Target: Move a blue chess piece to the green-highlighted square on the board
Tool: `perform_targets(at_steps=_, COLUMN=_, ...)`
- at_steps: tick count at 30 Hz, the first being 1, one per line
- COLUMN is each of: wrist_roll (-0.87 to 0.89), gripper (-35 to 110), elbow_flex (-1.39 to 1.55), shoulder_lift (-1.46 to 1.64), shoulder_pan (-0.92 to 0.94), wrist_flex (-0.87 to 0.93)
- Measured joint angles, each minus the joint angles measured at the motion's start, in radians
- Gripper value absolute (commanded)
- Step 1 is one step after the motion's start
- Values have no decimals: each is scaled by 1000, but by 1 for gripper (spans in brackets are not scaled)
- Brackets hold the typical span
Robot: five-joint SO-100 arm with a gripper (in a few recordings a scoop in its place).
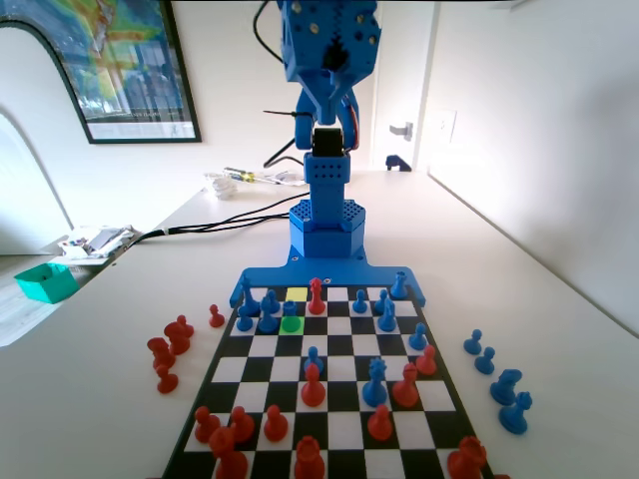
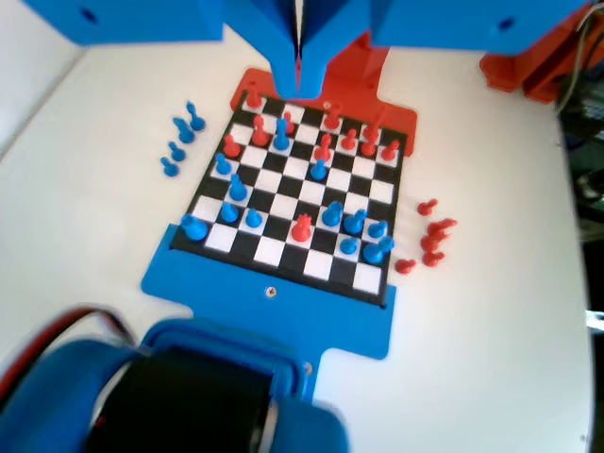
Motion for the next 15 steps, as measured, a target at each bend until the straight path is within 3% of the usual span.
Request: perform_targets(at_steps=15, wrist_roll=77, gripper=1, elbow_flex=201, shoulder_lift=344, shoulder_pan=-52, wrist_flex=-75)
